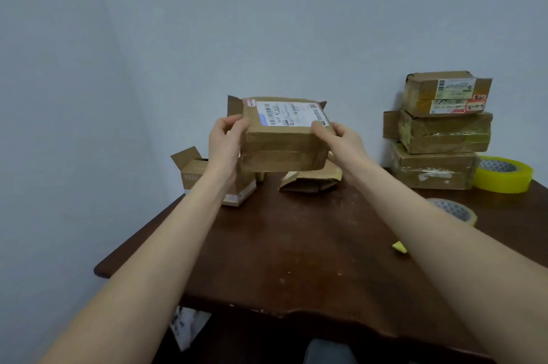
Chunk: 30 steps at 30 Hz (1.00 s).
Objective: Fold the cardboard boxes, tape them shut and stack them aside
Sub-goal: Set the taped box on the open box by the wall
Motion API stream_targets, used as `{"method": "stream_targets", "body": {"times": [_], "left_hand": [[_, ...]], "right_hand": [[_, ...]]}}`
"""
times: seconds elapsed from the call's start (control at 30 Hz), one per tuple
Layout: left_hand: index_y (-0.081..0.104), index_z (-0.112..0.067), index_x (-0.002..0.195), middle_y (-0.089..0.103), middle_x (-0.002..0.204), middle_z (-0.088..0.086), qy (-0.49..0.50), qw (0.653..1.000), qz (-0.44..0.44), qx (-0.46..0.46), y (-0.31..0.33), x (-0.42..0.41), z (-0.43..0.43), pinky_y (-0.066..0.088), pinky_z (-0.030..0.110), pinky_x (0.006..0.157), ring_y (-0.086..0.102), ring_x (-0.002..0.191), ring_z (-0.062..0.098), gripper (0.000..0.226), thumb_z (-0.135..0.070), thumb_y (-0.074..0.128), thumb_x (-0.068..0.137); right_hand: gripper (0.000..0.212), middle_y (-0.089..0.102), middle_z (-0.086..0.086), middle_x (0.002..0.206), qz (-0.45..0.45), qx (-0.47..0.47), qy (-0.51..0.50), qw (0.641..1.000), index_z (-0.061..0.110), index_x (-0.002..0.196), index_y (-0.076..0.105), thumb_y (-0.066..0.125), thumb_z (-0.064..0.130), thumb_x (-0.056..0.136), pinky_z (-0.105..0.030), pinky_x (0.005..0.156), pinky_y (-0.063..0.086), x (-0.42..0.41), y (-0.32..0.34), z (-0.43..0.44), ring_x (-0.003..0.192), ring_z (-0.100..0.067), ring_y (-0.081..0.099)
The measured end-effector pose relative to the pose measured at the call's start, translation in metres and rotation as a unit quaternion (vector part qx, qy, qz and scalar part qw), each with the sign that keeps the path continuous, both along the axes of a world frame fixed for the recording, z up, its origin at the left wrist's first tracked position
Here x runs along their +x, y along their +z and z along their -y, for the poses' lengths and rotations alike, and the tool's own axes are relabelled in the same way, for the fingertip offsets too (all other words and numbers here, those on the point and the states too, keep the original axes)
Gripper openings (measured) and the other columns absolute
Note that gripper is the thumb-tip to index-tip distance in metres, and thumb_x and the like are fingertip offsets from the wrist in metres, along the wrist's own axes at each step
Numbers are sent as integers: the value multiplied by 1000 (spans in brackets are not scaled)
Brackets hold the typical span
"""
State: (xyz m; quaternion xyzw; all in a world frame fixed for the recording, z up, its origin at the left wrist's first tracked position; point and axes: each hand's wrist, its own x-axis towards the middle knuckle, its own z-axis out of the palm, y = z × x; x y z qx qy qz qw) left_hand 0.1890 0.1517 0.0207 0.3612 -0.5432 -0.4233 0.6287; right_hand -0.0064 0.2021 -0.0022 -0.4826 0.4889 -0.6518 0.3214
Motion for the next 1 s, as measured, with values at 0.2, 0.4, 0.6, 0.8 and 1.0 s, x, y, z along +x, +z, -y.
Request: {"method": "stream_targets", "body": {"times": [0.2, 0.4, 0.6, 0.8, 1.0], "left_hand": [[56, -16, 131, 66, 119, -3, 56, 997, 23, -54, 4, 71, 30, 55, 33, 88, 64, 106, 8, 50, 4, 50, 86], [56, -31, 126, 61, 125, -8, 161, 986, 33, -33, -13, 104, 95, 54, 44, 91, 59, 113, 10, 48, -3, 61, 88], [51, -36, 121, 59, 116, -14, 193, 977, 82, -24, -32, 87, 156, 55, 38, 90, 57, 106, 5, 42, -6, 56, 93], [44, -22, 137, 52, 136, 1, 181, 947, 261, 39, -81, 58, 176, 45, 29, 95, 50, 122, 15, 47, -3, 42, 94], [43, -17, 138, 48, 140, 4, 212, 942, 241, 96, -76, 46, 166, 45, 37, 102, 48, 127, 20, 42, -9, 42, 98]], "right_hand": [[51, 60, 4, 123, -46, -22, -17, 999, 16, 133, 52, 66, 7, 85, -25, 92, 47, 69, 21, 66, 111, -12, 56], [43, 60, 1, 125, -196, 16, -71, 978, 26, 128, 55, 60, 14, 88, -40, 89, 53, 114, 24, 160, 101, -19, 63], [33, 59, 1, 124, -260, 56, -40, 963, 28, 126, 52, 40, 36, 97, -41, 92, 47, 108, 4, 225, 115, -24, 52], [62, 37, -11, 151, -249, 189, 38, 949, 13, 147, 36, 16, 51, 101, -39, 112, 25, 90, -27, 247, 139, -31, 32], [58, 45, -11, 145, -223, 170, 12, 960, 11, 140, 46, 17, 45, 104, -36, 108, 31, 76, -34, 229, 134, -29, 40]]}}
